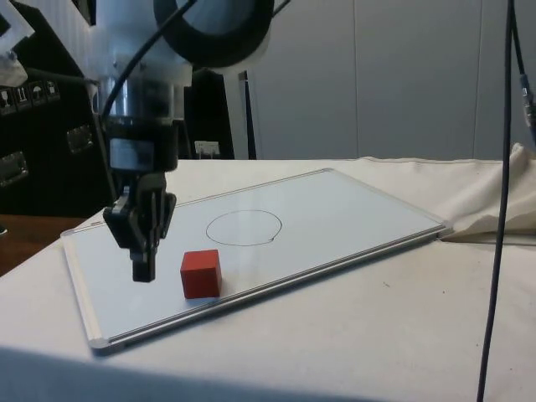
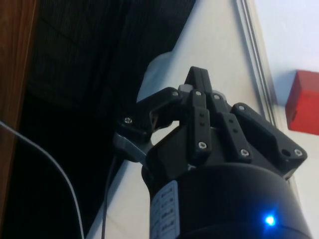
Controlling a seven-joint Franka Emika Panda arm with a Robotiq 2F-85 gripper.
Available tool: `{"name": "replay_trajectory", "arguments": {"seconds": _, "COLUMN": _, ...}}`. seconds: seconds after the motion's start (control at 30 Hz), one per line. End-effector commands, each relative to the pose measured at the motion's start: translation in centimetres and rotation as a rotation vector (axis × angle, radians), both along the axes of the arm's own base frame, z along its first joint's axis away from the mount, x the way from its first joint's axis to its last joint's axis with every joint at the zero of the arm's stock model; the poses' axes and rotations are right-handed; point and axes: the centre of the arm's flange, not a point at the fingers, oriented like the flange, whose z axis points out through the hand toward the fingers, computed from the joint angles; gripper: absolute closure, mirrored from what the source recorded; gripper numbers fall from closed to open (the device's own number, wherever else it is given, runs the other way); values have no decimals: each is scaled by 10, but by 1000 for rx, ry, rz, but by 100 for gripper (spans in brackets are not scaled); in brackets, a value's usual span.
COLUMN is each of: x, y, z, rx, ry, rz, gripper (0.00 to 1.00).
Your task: Push the cube into the marked area.
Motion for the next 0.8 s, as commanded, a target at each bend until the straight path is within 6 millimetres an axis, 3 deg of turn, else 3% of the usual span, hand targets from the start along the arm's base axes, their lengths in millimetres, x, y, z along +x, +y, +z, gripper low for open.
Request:
{"name": "replay_trajectory", "arguments": {"seconds": 0.0, "x": 0, "y": 1, "z": -2, "rx": 12, "ry": -5, "rz": -2, "gripper": 100}}
{"name": "replay_trajectory", "arguments": {"seconds": 0.4, "x": -2, "y": -13, "z": -19, "rx": -2, "ry": -4, "rz": -7, "gripper": 100}}
{"name": "replay_trajectory", "arguments": {"seconds": 0.77, "x": -2, "y": -12, "z": -41, "rx": -8, "ry": -17, "rz": -9, "gripper": 100}}
